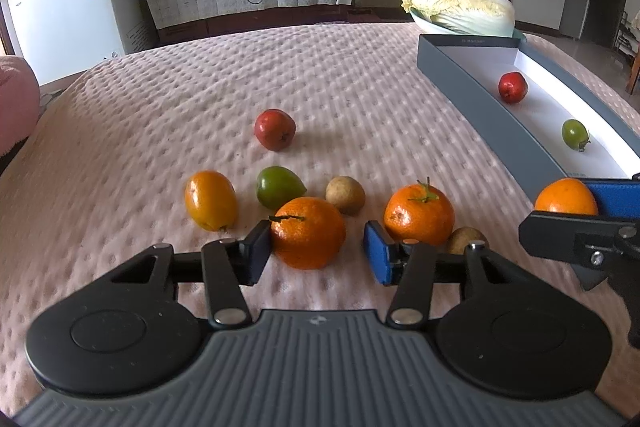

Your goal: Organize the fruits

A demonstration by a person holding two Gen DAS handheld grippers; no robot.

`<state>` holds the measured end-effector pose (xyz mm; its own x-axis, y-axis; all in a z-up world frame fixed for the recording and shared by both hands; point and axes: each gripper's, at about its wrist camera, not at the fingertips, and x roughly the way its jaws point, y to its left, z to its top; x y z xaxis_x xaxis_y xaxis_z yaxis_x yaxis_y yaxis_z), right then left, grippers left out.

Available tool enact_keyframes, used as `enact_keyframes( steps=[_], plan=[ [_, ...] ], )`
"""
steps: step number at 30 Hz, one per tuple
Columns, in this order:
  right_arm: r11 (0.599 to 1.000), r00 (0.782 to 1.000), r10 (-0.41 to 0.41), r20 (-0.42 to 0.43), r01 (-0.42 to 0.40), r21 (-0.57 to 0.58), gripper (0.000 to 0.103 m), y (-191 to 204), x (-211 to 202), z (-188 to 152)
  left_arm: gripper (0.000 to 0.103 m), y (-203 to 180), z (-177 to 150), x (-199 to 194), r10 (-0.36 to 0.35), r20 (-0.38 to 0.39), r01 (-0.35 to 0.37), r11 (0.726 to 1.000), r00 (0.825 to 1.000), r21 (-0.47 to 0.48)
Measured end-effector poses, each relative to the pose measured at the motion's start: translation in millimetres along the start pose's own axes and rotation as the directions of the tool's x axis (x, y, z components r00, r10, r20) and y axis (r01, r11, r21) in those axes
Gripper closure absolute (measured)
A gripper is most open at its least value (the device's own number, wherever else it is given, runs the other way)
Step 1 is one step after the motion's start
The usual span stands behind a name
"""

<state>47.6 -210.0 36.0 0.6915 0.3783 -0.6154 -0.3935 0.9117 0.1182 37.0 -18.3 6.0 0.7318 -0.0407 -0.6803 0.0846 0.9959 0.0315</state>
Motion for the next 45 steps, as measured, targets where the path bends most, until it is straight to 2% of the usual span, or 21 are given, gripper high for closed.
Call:
enact_keyframes(
  steps=[9, 12, 24, 30, 45],
  plan=[
    [1.000, 1.000, 0.005, -0.008, -0.005, -0.009, 0.069, 4, 6, -1, 0.048, 2, -1, 1, -0.008, 0.003, 0.008, 1.000, 1.000, -0.014],
    [1.000, 1.000, 0.004, -0.007, -0.004, -0.014, 0.069, 6, 6, -1, 0.059, 1, -1, 0, -0.008, 0.012, 0.008, 1.000, 1.000, -0.010],
    [1.000, 1.000, 0.005, 0.002, -0.005, -0.030, 0.069, 10, 10, -1, 0.061, 8, 0, -4, -0.034, 0.001, 0.034, 0.998, 0.999, -0.057],
    [1.000, 1.000, -0.002, 0.014, 0.002, -0.028, 0.069, 9, 10, 1, 0.061, 13, 2, -20, -0.049, 0.036, 0.051, 0.996, 0.998, -0.067],
    [1.000, 1.000, 0.014, 0.015, -0.014, -0.028, 0.069, 15, 12, 3, 0.061, 36, 1, -37, -0.015, 0.064, 0.021, 0.995, 0.998, -0.095]
  ],
)
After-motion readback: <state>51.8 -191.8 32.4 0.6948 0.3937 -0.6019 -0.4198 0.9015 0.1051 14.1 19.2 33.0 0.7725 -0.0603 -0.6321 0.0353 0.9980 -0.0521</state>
